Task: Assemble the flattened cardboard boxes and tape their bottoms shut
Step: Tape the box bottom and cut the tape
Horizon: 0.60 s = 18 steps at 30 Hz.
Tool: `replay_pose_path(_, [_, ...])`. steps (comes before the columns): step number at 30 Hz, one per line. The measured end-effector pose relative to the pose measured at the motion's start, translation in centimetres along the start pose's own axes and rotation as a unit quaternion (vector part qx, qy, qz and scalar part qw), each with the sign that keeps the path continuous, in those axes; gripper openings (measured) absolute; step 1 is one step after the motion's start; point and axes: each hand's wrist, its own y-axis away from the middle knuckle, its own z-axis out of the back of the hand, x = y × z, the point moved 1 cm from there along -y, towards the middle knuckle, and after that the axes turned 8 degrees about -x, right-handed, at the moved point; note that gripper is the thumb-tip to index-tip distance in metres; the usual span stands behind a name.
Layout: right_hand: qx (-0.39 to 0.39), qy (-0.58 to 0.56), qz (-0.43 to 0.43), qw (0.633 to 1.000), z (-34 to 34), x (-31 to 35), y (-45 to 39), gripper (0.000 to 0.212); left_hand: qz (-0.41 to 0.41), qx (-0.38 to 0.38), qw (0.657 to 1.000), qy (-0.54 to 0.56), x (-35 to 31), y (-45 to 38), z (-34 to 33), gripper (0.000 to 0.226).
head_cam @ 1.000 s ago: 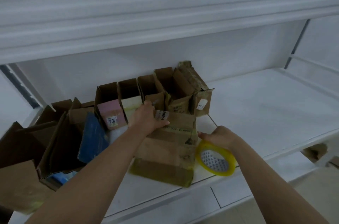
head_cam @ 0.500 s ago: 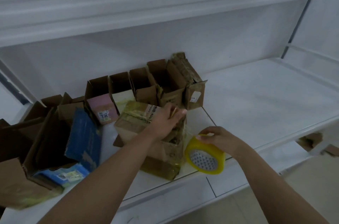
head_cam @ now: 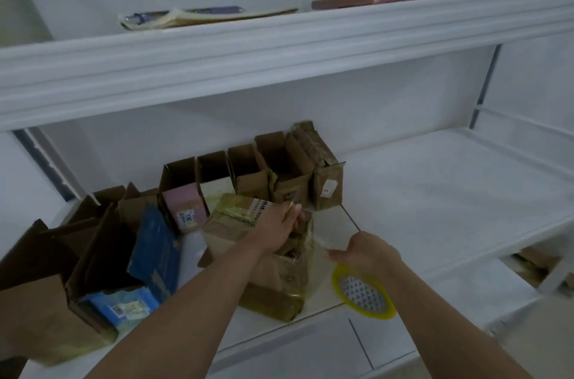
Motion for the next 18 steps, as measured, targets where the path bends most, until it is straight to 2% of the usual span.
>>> replay_pose_path(2, [0.008, -0.031, 0.005, 0.999, 0.1, -0.5, 0.2, 0.073, 0.029, 0.009, 0.999, 0.016, -0.3, -0.2, 0.1, 0.036])
replay_pose_path(4, [0.011, -0.088, 0.024, 0.996, 0.2, -1.3, 0.5, 0.055, 0.043, 0.043, 0.998, 0.023, -0.7, -0.4, 0.5, 0.034])
replay_pose_path(6, [0.02, -0.146, 0.039, 0.988, 0.4, -2.0, 0.7, 0.033, 0.024, 0.079, 0.996, 0.015, -1.0, -0.4, 0.9, 0.035])
replay_pose_path(7, [0.024, -0.169, 0.04, 0.985, 0.4, -2.3, 0.7, 0.03, 0.016, 0.092, 0.995, 0.022, -1.1, -0.5, 1.2, 0.036])
replay_pose_path(13, [0.016, -0.265, 0.029, 0.964, 0.1, -3.1, 1.3, 0.014, 0.073, 0.176, 0.974, 0.123, -1.8, -1.3, 1.6, 0.034])
replay_pose_path(16, [-0.002, -0.277, 0.029, 0.961, 0.1, -3.2, 1.3, 0.013, 0.111, 0.239, 0.949, 0.172, -1.9, -1.6, 1.0, 0.041])
replay_pose_path(18, [-0.007, -0.275, 0.026, 0.961, 0.2, -3.2, 1.2, 0.014, 0.11, 0.237, 0.952, 0.161, -1.8, -1.7, 0.9, 0.045])
